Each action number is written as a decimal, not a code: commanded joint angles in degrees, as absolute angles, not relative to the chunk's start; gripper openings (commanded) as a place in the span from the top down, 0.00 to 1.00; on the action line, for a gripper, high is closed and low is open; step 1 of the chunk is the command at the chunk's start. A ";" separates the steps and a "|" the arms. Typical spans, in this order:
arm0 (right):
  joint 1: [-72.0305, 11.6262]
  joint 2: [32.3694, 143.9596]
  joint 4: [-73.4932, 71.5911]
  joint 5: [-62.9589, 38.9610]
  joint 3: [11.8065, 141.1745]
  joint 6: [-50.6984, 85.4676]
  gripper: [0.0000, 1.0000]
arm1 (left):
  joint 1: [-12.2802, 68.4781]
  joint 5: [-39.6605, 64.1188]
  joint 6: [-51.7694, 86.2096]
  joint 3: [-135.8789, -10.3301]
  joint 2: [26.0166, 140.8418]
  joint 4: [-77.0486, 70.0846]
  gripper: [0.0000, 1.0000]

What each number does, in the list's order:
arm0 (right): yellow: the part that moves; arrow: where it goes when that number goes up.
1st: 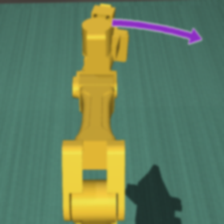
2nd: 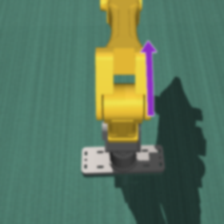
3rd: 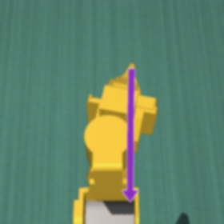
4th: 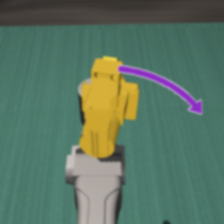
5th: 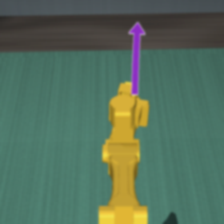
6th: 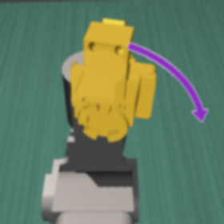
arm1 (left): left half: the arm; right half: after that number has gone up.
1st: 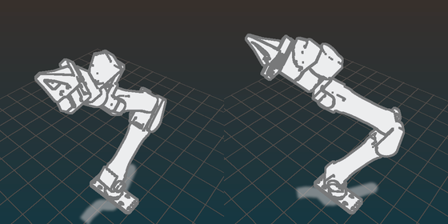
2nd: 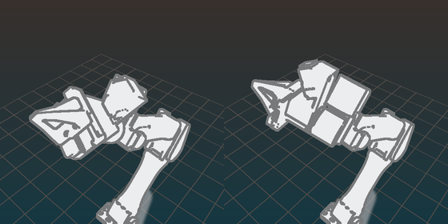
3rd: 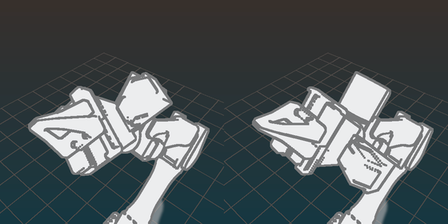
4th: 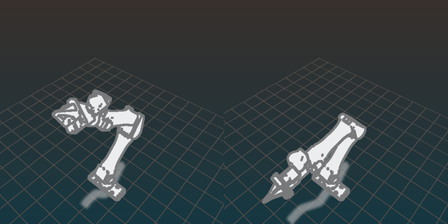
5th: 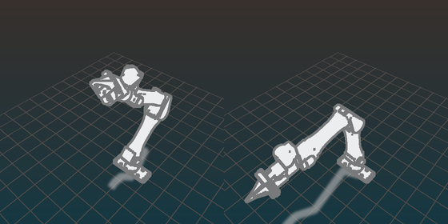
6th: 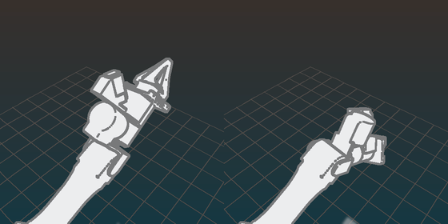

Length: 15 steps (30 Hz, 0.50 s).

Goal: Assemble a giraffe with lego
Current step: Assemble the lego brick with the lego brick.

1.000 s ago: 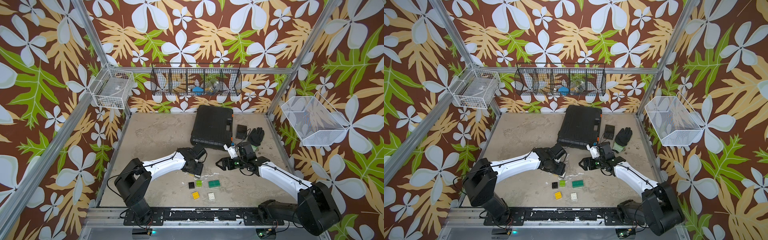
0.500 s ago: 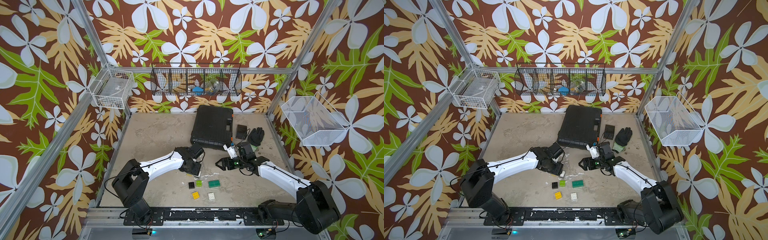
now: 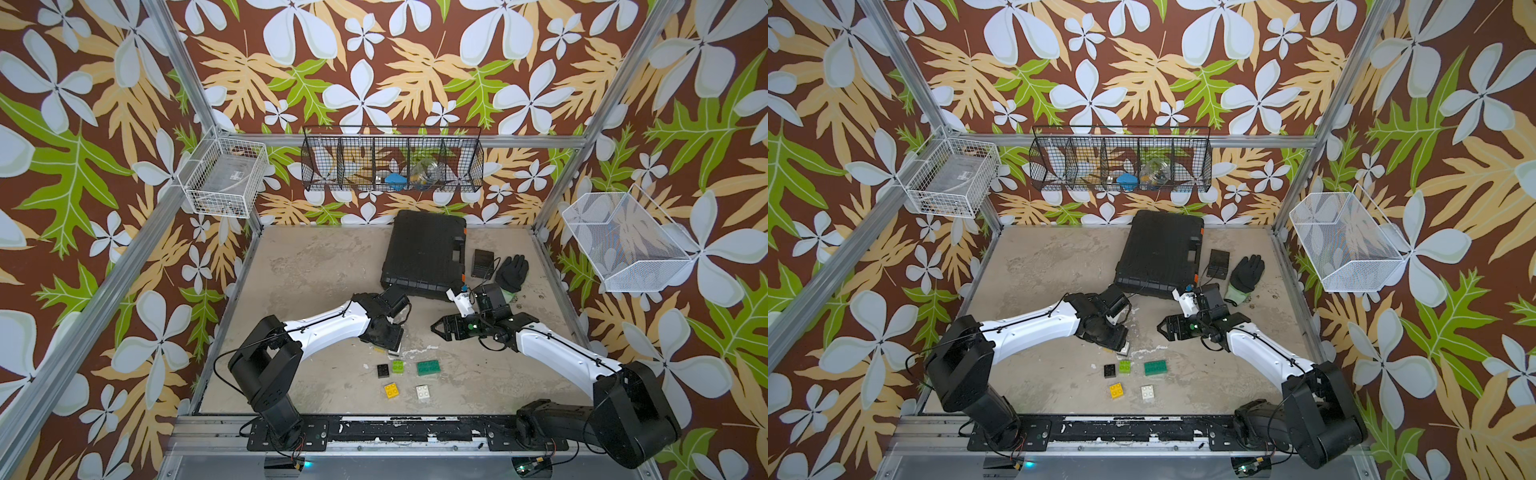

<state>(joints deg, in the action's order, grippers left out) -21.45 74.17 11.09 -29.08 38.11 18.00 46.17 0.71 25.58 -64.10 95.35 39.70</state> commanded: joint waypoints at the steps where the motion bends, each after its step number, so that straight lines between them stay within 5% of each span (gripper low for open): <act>1: -21.50 74.23 10.36 -29.53 38.43 17.85 0.13 | 45.91 0.57 24.61 -63.81 95.69 40.28 0.38; 15: -21.48 73.86 10.89 -28.87 39.34 17.55 0.13 | 45.78 2.20 25.84 -59.21 96.85 37.56 0.38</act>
